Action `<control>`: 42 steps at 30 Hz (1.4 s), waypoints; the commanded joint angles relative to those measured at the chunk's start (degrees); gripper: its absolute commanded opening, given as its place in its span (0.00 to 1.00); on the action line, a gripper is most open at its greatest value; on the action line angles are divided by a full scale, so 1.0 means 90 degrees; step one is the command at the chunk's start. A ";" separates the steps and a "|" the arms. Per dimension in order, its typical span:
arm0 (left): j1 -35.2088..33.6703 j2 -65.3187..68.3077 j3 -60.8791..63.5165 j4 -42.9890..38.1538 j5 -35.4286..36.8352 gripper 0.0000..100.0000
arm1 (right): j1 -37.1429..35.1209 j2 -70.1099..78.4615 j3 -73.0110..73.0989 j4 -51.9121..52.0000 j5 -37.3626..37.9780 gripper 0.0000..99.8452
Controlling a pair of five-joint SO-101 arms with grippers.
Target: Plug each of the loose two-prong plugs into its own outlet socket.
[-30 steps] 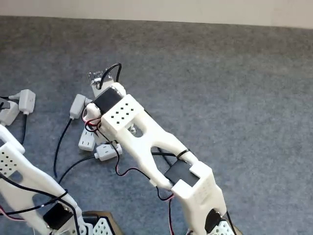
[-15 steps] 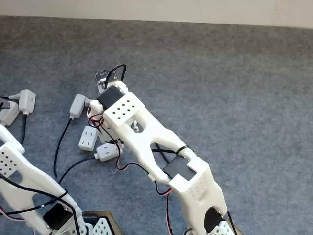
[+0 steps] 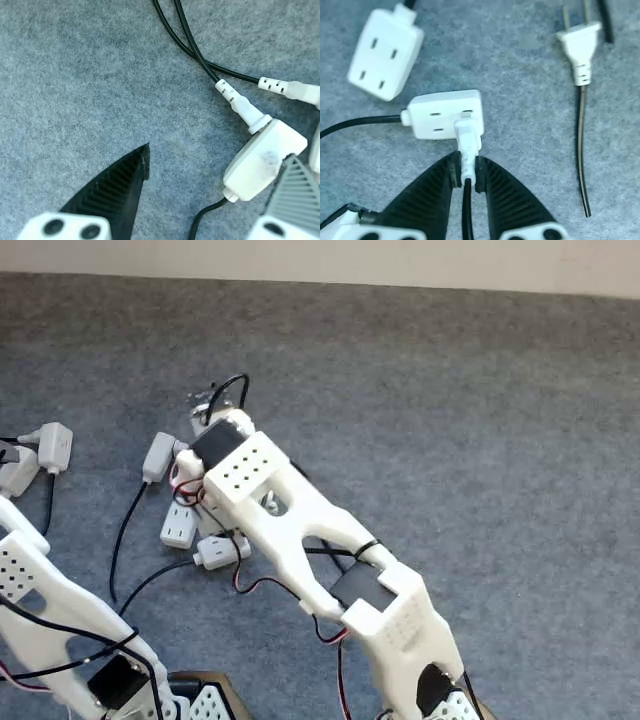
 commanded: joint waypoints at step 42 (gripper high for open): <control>-0.0083 -0.0142 -0.0278 0.0029 -0.0010 0.39 | 0.0024 0.1753 -0.0396 -0.0044 0.0098 0.00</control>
